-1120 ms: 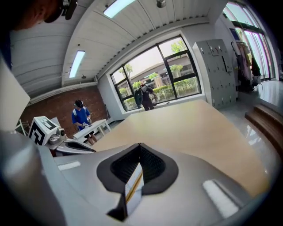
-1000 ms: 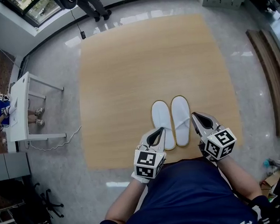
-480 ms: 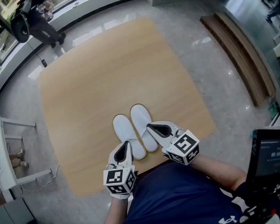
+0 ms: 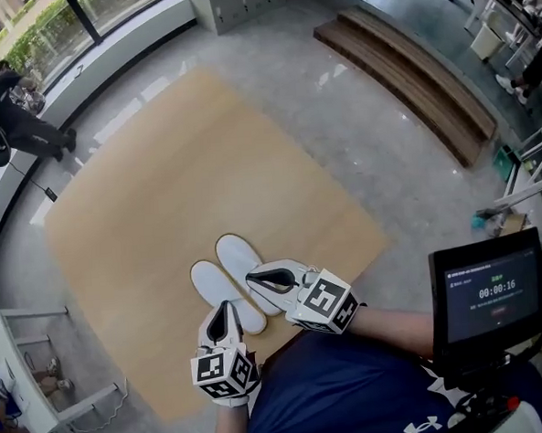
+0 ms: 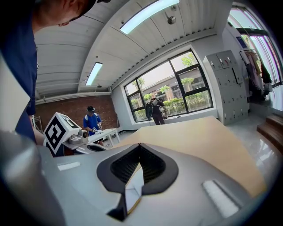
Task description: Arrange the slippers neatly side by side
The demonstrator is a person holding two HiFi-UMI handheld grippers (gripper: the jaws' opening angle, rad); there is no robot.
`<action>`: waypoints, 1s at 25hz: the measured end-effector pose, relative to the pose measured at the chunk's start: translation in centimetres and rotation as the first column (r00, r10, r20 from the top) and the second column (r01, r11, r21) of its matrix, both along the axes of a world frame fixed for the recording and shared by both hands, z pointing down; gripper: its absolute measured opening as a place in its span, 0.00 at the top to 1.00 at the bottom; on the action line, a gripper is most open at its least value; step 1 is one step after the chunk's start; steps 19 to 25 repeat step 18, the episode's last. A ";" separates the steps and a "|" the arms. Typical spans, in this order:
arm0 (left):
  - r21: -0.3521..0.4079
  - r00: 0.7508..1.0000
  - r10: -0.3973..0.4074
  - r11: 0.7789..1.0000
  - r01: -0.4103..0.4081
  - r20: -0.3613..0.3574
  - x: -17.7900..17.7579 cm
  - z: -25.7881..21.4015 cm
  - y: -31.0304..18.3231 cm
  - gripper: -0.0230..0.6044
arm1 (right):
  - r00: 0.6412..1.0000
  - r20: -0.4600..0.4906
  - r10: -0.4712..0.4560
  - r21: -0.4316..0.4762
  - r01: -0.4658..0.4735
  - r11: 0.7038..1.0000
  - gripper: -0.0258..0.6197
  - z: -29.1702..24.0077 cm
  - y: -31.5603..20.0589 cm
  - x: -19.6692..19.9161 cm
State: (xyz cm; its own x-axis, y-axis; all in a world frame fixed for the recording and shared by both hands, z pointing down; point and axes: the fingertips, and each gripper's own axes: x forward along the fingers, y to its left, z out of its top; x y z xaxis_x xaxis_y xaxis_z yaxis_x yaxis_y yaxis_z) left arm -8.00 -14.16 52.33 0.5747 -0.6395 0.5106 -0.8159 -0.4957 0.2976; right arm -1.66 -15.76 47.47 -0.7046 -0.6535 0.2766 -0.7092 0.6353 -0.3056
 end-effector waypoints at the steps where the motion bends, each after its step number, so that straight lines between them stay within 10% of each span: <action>1: -0.006 1.000 0.008 1.000 -0.008 0.000 0.6 0.3 0.3 0.96 | 1.000 0.000 0.005 -0.003 -0.005 1.000 0.95 0.4 0.3 0.5; 25: -0.055 0.998 -0.056 0.997 0.055 -0.015 -1.1 1.7 1.9 0.96 | 0.996 -0.005 -0.085 -0.030 0.085 0.996 0.95 0.5 2.0 -2.5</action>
